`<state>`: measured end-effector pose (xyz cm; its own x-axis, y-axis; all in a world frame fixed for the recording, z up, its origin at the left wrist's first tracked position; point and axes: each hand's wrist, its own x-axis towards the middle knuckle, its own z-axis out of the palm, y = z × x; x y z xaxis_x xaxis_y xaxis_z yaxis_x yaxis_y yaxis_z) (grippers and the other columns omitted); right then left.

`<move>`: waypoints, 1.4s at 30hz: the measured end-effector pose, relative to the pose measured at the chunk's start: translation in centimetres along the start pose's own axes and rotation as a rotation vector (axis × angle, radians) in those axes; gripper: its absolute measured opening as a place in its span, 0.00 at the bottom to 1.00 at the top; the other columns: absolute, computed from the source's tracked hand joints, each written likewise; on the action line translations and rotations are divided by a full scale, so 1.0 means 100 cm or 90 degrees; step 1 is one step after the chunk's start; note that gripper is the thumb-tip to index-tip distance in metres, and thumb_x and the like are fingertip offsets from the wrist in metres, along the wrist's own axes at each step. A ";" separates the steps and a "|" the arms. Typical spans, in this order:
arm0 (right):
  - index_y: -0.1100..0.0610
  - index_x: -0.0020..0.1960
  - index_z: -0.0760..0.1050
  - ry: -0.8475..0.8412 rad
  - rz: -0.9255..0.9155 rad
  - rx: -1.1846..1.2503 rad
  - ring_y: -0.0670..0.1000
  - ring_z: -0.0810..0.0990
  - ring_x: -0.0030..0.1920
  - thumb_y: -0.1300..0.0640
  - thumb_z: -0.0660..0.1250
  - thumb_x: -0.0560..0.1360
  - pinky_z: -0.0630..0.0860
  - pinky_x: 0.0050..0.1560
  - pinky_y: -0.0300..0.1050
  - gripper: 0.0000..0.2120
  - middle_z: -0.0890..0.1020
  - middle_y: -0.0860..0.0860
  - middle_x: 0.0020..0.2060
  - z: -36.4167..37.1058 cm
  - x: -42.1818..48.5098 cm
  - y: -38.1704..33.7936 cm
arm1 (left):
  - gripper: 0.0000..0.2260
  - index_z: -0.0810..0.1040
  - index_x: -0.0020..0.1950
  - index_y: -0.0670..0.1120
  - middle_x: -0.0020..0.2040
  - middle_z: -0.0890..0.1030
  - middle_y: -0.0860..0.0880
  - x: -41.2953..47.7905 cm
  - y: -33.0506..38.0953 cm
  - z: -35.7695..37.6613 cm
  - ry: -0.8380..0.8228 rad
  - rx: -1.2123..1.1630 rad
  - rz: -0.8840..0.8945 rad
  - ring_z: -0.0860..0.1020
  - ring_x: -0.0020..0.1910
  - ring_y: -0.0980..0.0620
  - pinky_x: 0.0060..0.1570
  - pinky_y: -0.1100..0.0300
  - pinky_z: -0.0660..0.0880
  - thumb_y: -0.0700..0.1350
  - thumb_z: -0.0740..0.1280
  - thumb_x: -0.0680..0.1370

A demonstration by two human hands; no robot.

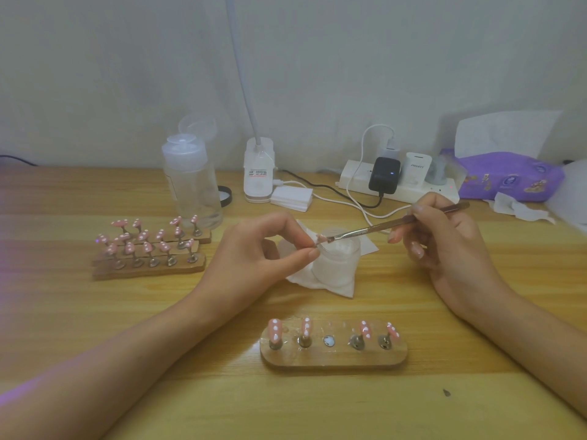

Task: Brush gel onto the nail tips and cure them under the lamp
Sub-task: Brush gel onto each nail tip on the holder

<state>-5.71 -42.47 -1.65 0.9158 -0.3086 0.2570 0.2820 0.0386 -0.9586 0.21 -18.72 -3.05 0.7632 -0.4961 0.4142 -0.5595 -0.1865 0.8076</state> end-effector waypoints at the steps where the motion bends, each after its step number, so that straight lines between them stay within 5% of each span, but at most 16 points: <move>1: 0.47 0.33 0.73 -0.001 -0.003 0.007 0.45 0.69 0.24 0.55 0.62 0.78 0.62 0.22 0.33 0.15 0.83 0.54 0.31 0.000 0.000 -0.001 | 0.05 0.81 0.41 0.49 0.33 0.80 0.64 0.000 0.000 0.000 0.001 -0.001 0.000 0.67 0.22 0.61 0.27 0.74 0.62 0.43 0.76 0.74; 42: 0.47 0.33 0.73 -0.004 -0.004 0.013 0.46 0.70 0.25 0.54 0.61 0.78 0.62 0.22 0.34 0.15 0.83 0.53 0.31 -0.001 0.001 0.000 | 0.05 0.80 0.42 0.50 0.34 0.79 0.66 0.002 0.000 -0.001 -0.003 0.015 0.039 0.66 0.24 0.60 0.28 0.73 0.63 0.42 0.74 0.75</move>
<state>-5.65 -42.58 -1.61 0.9159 -0.3029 0.2633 0.2932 0.0570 -0.9543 0.36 -18.76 -2.94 0.7257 -0.5117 0.4599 -0.6124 -0.1758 0.7708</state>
